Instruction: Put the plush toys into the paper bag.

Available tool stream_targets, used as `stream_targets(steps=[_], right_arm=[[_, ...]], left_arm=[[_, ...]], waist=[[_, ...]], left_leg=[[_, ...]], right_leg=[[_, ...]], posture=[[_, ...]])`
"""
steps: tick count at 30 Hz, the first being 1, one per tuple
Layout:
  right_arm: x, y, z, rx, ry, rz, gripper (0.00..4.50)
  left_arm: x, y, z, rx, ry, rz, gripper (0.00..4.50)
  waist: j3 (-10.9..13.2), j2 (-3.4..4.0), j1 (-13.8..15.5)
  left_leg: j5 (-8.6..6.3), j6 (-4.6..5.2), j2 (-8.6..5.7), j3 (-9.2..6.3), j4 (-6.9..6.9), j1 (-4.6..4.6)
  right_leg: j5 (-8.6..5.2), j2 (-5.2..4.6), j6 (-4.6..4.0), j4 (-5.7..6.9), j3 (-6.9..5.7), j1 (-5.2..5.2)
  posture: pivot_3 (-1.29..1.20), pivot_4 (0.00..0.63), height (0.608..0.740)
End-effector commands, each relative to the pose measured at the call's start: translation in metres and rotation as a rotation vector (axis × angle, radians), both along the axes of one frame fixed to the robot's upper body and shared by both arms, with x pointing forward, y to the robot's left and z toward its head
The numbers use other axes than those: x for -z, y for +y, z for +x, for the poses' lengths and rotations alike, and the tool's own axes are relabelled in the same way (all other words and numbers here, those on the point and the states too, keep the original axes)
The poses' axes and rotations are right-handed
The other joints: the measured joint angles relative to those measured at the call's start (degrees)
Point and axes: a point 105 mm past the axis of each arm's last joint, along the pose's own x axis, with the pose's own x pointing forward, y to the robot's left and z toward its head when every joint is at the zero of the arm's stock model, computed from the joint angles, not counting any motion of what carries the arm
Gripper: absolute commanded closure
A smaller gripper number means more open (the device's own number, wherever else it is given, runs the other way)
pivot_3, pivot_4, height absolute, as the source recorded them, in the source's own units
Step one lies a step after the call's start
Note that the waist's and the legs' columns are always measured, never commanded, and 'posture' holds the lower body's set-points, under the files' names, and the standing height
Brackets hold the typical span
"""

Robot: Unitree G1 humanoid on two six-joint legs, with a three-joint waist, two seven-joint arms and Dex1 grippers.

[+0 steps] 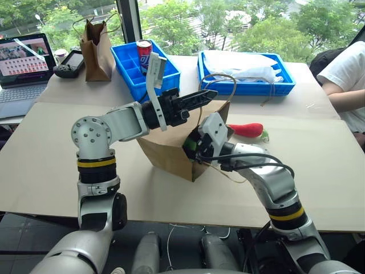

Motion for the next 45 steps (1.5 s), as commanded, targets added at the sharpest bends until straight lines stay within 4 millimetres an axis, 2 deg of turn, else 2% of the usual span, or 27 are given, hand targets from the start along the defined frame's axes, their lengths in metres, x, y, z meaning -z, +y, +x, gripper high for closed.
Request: stream_targets(steps=[1,3,7,9,11,13,15,20,22,25,29,32,36,41,45], right_arm=[[-0.010,-0.048,0.000,0.099,-0.040,-0.033,1.02],[-0.011,-0.067,-0.002,0.126,-0.037,-0.057,1.02],[-0.027,-0.102,-0.006,0.177,-0.030,-0.036,1.02],[-0.034,-0.123,0.007,0.279,-0.068,-0.069,1.02],[-0.031,-0.144,0.027,0.404,-0.103,-0.180,1.02],[-0.023,-0.158,0.049,0.491,-0.088,-0.229,1.02],[-0.013,-0.164,0.075,0.574,-0.053,-0.204,1.02],[0.018,-0.168,0.118,0.671,0.019,-0.168,1.02],[0.032,-0.176,0.126,0.721,0.061,-0.183,1.02],[0.058,-0.191,0.127,0.793,0.136,-0.231,1.02],[0.073,-0.193,0.123,0.776,0.186,-0.226,2.07],[0.061,-0.190,0.124,0.745,0.150,-0.173,3.11],[0.026,-0.192,0.116,0.722,0.087,-0.080,4.45],[-0.031,-0.193,0.086,0.689,-0.043,-0.061,4.45],[-0.059,-0.169,0.051,0.540,-0.080,-0.098,4.45]], left_arm=[[-0.005,0.000,-0.002,-0.013,-0.036,-0.001,4.50],[-0.004,0.000,-0.001,-0.013,-0.034,0.000,4.50],[-0.002,-0.001,0.000,-0.008,-0.038,0.015,4.50],[-0.001,-0.002,0.000,-0.007,-0.041,0.020,4.50],[-0.001,-0.003,0.000,-0.008,-0.044,0.022,4.50],[-0.002,-0.006,0.000,-0.011,-0.047,0.022,4.50],[-0.004,-0.008,0.000,-0.012,-0.052,0.020,4.50],[-0.009,-0.011,-0.001,-0.029,-0.069,0.017,4.50],[-0.011,-0.011,-0.003,-0.040,-0.078,0.017,4.50],[-0.014,-0.010,-0.004,-0.061,-0.086,0.018,4.50],[-0.015,-0.007,-0.005,-0.076,-0.087,0.018,4.50],[-0.015,-0.004,-0.004,-0.081,-0.081,0.017,4.50],[-0.012,-0.004,-0.003,-0.062,-0.069,0.017,4.50],[-0.008,-0.003,0.001,-0.042,-0.058,0.016,4.50],[-0.005,-0.001,0.004,-0.035,-0.052,0.013,4.50]], waist=[[0.0,0.00,0.1],[0.0,0.00,0.0],[0.0,0.00,-0.6],[0.0,0.00,-0.8],[0.0,0.00,-0.9],[0.0,0.00,-0.8],[0.0,-0.01,-1.0],[0.0,-0.01,-1.7],[0.0,-0.01,-1.6],[0.0,0.00,-1.4],[0.0,0.00,-1.1],[0.0,0.00,-1.0],[0.0,0.01,-1.0],[0.1,0.12,-0.9],[0.1,0.17,-1.2]], left_leg=[[0.00,0.00,-0.02,0.00,0.00,0.00],[0.00,0.00,-0.02,0.01,0.00,-0.01],[0.00,0.00,0.00,0.01,-0.03,0.03],[0.01,0.01,0.01,0.01,-0.03,0.05],[0.03,0.03,-0.01,0.01,-0.04,0.09],[0.09,0.02,-0.04,0.03,-0.03,0.10],[0.10,0.01,-0.04,0.05,-0.02,0.11],[0.15,-0.05,-0.04,0.05,-0.16,0.12],[0.18,-0.09,-0.07,0.05,-0.27,0.11],[0.20,-0.13,-0.10,0.05,-0.38,0.08],[0.22,-0.15,-0.11,0.02,-0.38,0.10],[0.33,-0.34,-0.13,-0.02,-0.38,0.11],[0.43,-0.30,-0.18,-0.11,-0.38,0.14],[0.43,-0.30,-0.19,-0.13,-0.40,0.04],[0.43,-0.29,-0.17,-0.13,-0.44,0.02]], right_leg=[[0.00,-0.01,0.00,-0.01,0.00,0.00],[0.00,-0.01,0.00,-0.01,0.01,-0.01],[0.00,0.05,0.00,0.02,0.05,-0.02],[0.00,0.07,0.00,0.04,0.05,-0.01],[0.01,0.07,-0.01,0.04,0.07,0.02],[0.02,0.04,-0.01,0.02,0.09,0.05],[0.04,0.05,-0.02,0.01,0.10,0.04],[0.05,0.05,-0.04,0.00,0.15,-0.01],[0.05,0.01,-0.04,-0.02,0.18,-0.05],[0.05,-0.06,-0.04,-0.05,0.17,-0.05],[0.05,-0.07,-0.04,-0.09,0.15,0.06],[0.05,-0.06,-0.03,-0.07,0.15,0.12],[0.06,-0.06,0.00,-0.04,0.15,0.19],[0.05,-0.06,0.01,-0.01,0.18,0.02],[0.05,0.01,0.02,0.02,0.19,-0.04]], posture=[[0.00,0.150,0.722],[0.00,0.150,0.722],[0.00,0.150,0.722],[0.00,0.150,0.722],[0.00,0.150,0.722],[0.00,0.150,0.722],[0.00,0.150,0.722],[0.00,0.150,0.722],[0.00,0.150,0.722],[0.00,0.150,0.722],[0.00,0.150,0.722],[0.00,0.150,0.722],[0.00,0.150,0.722],[0.00,0.150,0.722],[0.00,0.150,0.722]])
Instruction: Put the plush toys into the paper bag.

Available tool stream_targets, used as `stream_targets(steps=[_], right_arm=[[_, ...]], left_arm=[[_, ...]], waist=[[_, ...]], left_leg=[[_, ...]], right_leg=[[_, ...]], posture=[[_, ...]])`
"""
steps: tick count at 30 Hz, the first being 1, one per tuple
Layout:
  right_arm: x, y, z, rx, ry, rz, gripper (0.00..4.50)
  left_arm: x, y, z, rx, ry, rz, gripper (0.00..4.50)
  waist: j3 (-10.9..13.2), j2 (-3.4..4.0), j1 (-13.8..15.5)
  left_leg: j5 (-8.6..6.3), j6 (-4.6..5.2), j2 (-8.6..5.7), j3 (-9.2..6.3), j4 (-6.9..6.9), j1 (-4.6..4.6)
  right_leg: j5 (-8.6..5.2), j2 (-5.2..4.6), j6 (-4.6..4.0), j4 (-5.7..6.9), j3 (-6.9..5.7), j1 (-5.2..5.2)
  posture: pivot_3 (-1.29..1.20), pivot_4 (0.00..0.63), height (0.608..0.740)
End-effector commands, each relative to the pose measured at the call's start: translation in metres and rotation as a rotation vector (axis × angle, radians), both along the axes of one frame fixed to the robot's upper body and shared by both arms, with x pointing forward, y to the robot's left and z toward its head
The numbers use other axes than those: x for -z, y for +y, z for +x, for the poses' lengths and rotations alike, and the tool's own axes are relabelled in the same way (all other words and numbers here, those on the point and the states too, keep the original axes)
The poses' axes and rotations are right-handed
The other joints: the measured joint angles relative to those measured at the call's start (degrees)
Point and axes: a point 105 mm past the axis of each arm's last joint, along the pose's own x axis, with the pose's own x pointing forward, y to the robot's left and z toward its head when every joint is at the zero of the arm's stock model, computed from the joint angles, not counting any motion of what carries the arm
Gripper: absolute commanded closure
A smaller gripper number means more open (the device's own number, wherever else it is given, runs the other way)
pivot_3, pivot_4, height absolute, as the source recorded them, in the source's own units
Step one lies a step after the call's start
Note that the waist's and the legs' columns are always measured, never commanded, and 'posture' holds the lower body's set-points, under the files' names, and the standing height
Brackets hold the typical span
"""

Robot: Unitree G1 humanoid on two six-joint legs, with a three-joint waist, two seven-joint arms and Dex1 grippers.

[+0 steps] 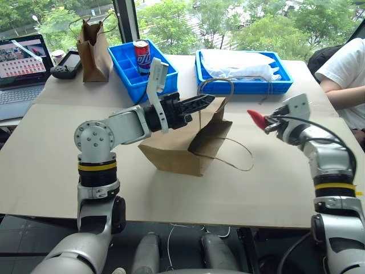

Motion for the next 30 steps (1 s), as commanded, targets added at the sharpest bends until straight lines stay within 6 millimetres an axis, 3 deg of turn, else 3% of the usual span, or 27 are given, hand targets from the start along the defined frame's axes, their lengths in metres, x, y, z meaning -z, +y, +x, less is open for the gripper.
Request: stream_targets(steps=[1,4,8,15,19,22,26,30], right_arm=[[-0.041,0.031,-0.035,-0.176,-0.059,-0.061,4.45],[-0.036,0.059,-0.052,-0.277,-0.016,-0.163,4.45],[-0.018,0.091,-0.058,-0.372,0.040,-0.191,4.45],[-0.016,0.174,-0.064,-0.638,-0.129,-0.497,4.45],[-0.003,0.205,-0.067,-0.759,-0.171,-0.480,4.45],[0.014,0.216,-0.066,-0.805,-0.211,-0.449,4.45],[0.018,0.222,-0.067,-0.830,-0.230,-0.360,3.05],[0.004,0.214,-0.065,-0.798,-0.268,-0.323,1.67]], left_arm=[[-0.007,0.001,0.000,0.011,-0.036,-0.020,4.50],[-0.006,-0.001,-0.002,0.038,-0.034,-0.022,4.50],[-0.005,-0.002,-0.003,0.057,-0.042,-0.013,4.50],[-0.006,0.000,-0.001,0.049,-0.052,-0.014,4.50],[-0.007,0.000,-0.001,0.045,-0.056,-0.017,4.50],[-0.006,0.001,-0.002,0.040,-0.056,-0.012,4.50],[-0.007,0.003,-0.001,0.027,-0.062,-0.015,4.50],[-0.008,0.003,-0.002,0.024,-0.063,-0.014,4.50]], waist=[[0.0,0.00,-0.2],[0.0,0.00,-0.3],[0.0,-0.01,-0.7],[0.0,0.01,-0.8],[0.0,0.01,-0.6],[0.0,0.01,-0.2],[0.0,0.00,-0.1],[0.0,0.00,-0.1]], left_leg=[[0.00,0.00,0.04,-0.01,0.00,0.02],[0.00,0.00,0.03,-0.02,0.00,0.03],[0.03,0.03,0.02,-0.02,0.01,0.03],[0.04,0.05,0.01,0.00,0.00,0.01],[0.04,0.05,0.02,-0.02,-0.01,0.00],[0.04,0.05,0.00,-0.03,0.00,-0.02],[0.04,0.05,-0.01,-0.02,0.01,-0.02],[0.04,0.04,0.02,-0.04,0.01,-0.02]], right_leg=[[0.00,0.05,0.00,0.00,0.00,0.02],[0.00,0.05,0.01,-0.02,-0.02,0.05],[-0.01,0.04,0.01,-0.01,0.00,0.05],[0.00,0.04,0.01,0.00,0.03,-0.06],[0.00,0.03,0.01,-0.05,0.00,-0.01],[0.00,0.00,0.01,-0.05,-0.01,-0.01],[0.00,-0.02,0.00,-0.03,-0.01,-0.01],[0.00,0.00,0.00,0.01,-0.02,-0.03]], posture=[[0.00,0.150,0.722],[0.00,0.150,0.722],[0.00,0.150,0.722],[0.00,0.150,0.722],[0.00,0.150,0.722],[0.00,0.150,0.722],[0.00,0.150,0.722],[0.00,0.150,0.722]])
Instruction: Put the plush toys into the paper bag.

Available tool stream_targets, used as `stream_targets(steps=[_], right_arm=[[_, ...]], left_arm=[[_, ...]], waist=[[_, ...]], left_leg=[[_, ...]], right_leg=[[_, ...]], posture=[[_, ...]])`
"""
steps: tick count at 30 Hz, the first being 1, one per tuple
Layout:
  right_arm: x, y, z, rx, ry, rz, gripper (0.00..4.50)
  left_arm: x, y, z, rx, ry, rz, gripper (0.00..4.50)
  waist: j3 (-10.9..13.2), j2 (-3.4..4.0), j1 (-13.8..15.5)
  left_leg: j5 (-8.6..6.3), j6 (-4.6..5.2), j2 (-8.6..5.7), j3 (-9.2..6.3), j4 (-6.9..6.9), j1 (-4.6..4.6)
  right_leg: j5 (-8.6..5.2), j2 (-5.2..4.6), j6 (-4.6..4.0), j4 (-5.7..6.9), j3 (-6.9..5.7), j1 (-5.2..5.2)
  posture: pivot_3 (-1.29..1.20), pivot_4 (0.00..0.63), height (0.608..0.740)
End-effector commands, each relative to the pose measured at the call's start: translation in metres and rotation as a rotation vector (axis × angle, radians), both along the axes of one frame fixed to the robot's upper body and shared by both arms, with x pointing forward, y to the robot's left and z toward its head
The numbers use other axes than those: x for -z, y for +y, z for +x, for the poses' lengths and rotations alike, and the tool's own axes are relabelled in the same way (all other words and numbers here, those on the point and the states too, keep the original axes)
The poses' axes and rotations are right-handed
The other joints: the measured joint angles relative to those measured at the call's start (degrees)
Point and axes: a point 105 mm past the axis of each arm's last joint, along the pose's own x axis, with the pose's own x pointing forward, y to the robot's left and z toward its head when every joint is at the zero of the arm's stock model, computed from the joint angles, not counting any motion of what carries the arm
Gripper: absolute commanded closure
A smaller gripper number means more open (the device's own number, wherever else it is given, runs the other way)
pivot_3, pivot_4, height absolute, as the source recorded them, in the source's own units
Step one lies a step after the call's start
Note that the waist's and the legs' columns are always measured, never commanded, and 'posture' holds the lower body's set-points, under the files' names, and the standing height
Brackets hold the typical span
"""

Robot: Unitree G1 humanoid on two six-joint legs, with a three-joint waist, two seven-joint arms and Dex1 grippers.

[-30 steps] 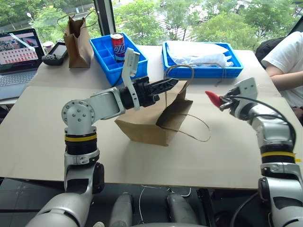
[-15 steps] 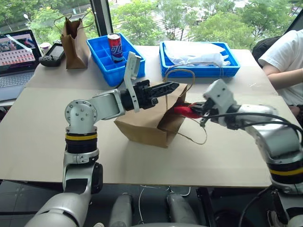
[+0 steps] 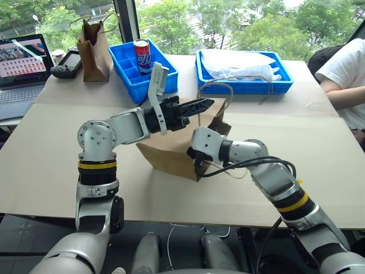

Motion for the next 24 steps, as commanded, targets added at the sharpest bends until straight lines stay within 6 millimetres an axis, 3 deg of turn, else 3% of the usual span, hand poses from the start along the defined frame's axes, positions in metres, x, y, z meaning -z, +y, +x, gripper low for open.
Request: stream_targets(steps=[1,5,9,13,18,20,24], right_arm=[[-0.033,-0.013,0.002,0.023,-0.082,0.081,1.33],[-0.039,-0.041,-0.002,0.067,0.010,0.096,0.02],[-0.051,-0.071,-0.006,0.149,0.062,0.135,0.02],[-0.059,-0.113,-0.008,0.325,0.233,0.276,0.02],[-0.026,-0.169,-0.010,0.614,0.555,0.561,0.02],[0.002,-0.174,-0.024,0.633,0.730,0.649,0.02],[0.024,-0.176,-0.036,0.665,0.876,0.771,0.02]], left_arm=[[-0.013,0.001,-0.005,-0.005,-0.059,-0.020,4.50],[-0.014,-0.001,-0.004,-0.001,-0.060,-0.023,4.50],[-0.015,-0.004,-0.005,0.010,-0.060,-0.028,4.50],[-0.015,-0.005,-0.006,0.019,-0.059,-0.026,4.50],[-0.016,-0.007,-0.006,0.023,-0.063,-0.026,4.50],[-0.016,-0.007,-0.005,0.024,-0.064,-0.028,4.50],[-0.016,-0.008,-0.006,0.028,-0.068,-0.029,4.50]], waist=[[0.0,0.00,0.0],[0.0,0.00,0.3],[0.0,-0.01,0.8],[0.0,-0.01,0.9],[0.0,-0.01,0.9],[0.0,-0.01,0.9],[0.0,0.02,0.7]], left_leg=[[0.00,0.00,0.00,0.00,0.00,0.00],[0.00,0.00,-0.01,-0.01,0.00,0.00],[0.00,0.01,-0.02,-0.04,0.00,0.00],[0.00,0.01,-0.01,-0.03,0.00,0.00],[0.00,0.01,-0.01,-0.03,0.00,0.01],[0.01,0.02,-0.02,-0.03,-0.01,0.01],[0.01,0.03,-0.02,-0.03,-0.01,0.00]], right_leg=[[0.00,0.00,0.00,0.00,0.00,0.00],[0.00,-0.01,0.00,-0.01,-0.01,0.02],[0.00,-0.01,0.00,-0.04,-0.04,0.05],[0.00,-0.01,0.00,-0.03,-0.04,0.05],[0.00,0.00,0.00,-0.04,-0.04,0.07],[0.00,0.01,0.00,-0.03,-0.02,0.07],[0.00,0.01,0.00,-0.04,-0.01,0.06]], posture=[[0.00,0.150,0.722],[0.00,0.150,0.722],[0.00,0.150,0.722],[0.00,0.150,0.722],[0.00,0.150,0.722],[0.00,0.150,0.722],[0.00,0.150,0.722]])
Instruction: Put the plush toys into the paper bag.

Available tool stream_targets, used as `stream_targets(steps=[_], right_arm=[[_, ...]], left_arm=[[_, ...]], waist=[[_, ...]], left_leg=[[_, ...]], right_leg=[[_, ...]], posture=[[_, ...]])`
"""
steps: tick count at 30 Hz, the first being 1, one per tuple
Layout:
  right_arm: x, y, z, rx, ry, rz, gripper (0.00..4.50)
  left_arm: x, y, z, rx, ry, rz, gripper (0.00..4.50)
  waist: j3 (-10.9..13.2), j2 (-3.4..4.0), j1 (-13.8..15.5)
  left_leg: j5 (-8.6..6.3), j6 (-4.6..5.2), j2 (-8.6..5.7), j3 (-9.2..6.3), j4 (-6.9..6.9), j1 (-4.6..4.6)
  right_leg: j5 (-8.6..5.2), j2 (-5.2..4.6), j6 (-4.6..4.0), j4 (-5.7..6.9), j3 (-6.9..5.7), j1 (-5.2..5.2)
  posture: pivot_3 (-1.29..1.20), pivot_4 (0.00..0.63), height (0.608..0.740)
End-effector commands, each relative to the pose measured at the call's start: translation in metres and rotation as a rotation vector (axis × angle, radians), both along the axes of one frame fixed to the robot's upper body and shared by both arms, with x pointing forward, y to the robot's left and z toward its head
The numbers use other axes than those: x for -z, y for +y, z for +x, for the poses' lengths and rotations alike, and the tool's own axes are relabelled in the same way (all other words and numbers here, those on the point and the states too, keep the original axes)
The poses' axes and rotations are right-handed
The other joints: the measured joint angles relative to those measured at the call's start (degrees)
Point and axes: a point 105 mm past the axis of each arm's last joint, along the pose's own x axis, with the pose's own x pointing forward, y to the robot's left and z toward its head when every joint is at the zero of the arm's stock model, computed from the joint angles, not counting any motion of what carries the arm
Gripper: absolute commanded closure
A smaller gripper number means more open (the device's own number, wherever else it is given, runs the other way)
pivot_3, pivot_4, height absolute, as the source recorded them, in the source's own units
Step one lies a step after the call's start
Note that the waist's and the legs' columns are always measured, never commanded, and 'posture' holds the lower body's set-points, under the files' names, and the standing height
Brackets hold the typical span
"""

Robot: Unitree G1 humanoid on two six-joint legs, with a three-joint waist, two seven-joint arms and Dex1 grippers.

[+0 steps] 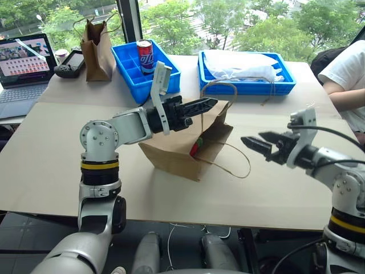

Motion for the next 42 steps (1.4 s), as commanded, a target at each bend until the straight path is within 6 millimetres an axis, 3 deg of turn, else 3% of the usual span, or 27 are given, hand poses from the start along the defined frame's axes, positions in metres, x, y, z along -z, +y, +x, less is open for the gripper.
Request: stream_targets(steps=[1,6,7,13,16,17,19,25,30,36,42], right_arm=[[0.002,-0.005,-0.009,0.045,0.037,0.109,0.02],[0.022,0.005,-0.021,0.038,0.124,0.232,0.02],[0.021,0.008,-0.021,0.030,0.120,0.280,0.52],[0.009,0.026,-0.026,-0.058,0.101,0.442,2.42],[-0.016,0.027,-0.023,-0.097,-0.003,0.541,3.60],[-0.024,0.027,-0.022,-0.108,-0.032,0.566,3.79],[-0.052,0.028,-0.019,-0.146,-0.145,0.648,4.48],[-0.119,0.044,-0.004,-0.199,-0.321,0.753,4.48],[-0.168,0.082,0.005,-0.266,-0.389,0.725,4.48],[-0.192,0.106,0.001,-0.307,-0.422,0.678,4.48],[-0.198,0.109,-0.006,-0.283,-0.415,0.691,4.48]], left_arm=[[-0.015,-0.003,-0.004,0.015,-0.058,-0.026,4.50],[-0.015,-0.002,-0.003,0.014,-0.061,-0.025,4.50],[-0.015,-0.002,-0.003,0.013,-0.061,-0.024,4.50],[-0.015,-0.001,-0.003,0.010,-0.065,-0.022,4.50],[-0.016,0.001,-0.002,0.003,-0.068,-0.020,4.50],[-0.016,0.001,-0.002,0.001,-0.069,-0.020,4.50],[-0.021,0.006,0.003,-0.020,-0.059,-0.054,4.50],[-0.027,0.021,0.029,-0.104,-0.070,-0.069,4.50],[-0.044,0.048,0.076,-0.261,-0.138,-0.092,4.50],[-0.042,0.042,0.075,-0.191,-0.190,-0.052,4.50],[-0.038,0.041,0.070,-0.160,-0.191,-0.031,4.50]], waist=[[0.0,0.06,-0.4],[0.0,0.06,-0.4],[0.0,0.06,-0.5],[0.0,0.08,-0.7],[0.0,0.08,-0.8],[0.0,0.09,-0.9],[0.0,0.09,-1.1],[0.0,0.10,-1.7],[0.1,0.16,-1.8],[0.1,0.16,-1.4],[0.1,0.16,-1.5]], left_leg=[[0.00,0.00,-0.01,0.05,0.00,0.00],[0.05,0.07,0.01,0.04,0.00,0.05],[0.05,0.07,0.00,0.03,0.00,0.04],[0.05,0.07,0.00,0.04,0.00,0.03],[0.05,0.07,0.00,0.03,0.00,0.03],[0.05,0.07,0.00,0.03,0.00,0.02],[0.05,0.07,0.00,0.03,0.00,0.02],[0.05,0.09,0.02,0.01,-0.01,0.03],[0.10,0.15,-0.01,0.03,-0.05,-0.02],[0.07,0.21,0.00,0.02,-0.17,-0.29],[0.06,0.23,0.03,-0.05,-0.17,-0.45]], right_leg=[[0.00,0.00,0.00,0.03,0.07,-0.04],[0.01,0.04,-0.01,0.04,0.04,0.02],[0.01,0.04,-0.01,0.03,0.04,0.01],[0.01,0.03,-0.01,0.04,0.05,0.00],[0.01,0.03,-0.01,0.03,0.03,0.01],[0.01,0.03,-0.01,0.03,0.04,0.00],[0.01,0.03,-0.01,0.04,0.04,0.01],[0.01,0.05,-0.01,0.04,0.01,0.01],[0.02,0.04,-0.02,0.04,0.01,-0.11],[-0.01,-0.02,0.03,-0.10,-0.05,-0.20],[-0.01,-0.03,0.02,-0.09,-0.12,-0.27]], posture=[[0.00,0.150,0.722],[0.00,0.150,0.722],[0.00,0.150,0.722],[0.00,0.150,0.722],[0.00,0.150,0.722],[0.00,0.150,0.722],[0.00,0.150,0.722],[0.00,0.150,0.722],[0.00,0.150,0.722],[0.00,0.150,0.722],[0.00,0.150,0.722]])
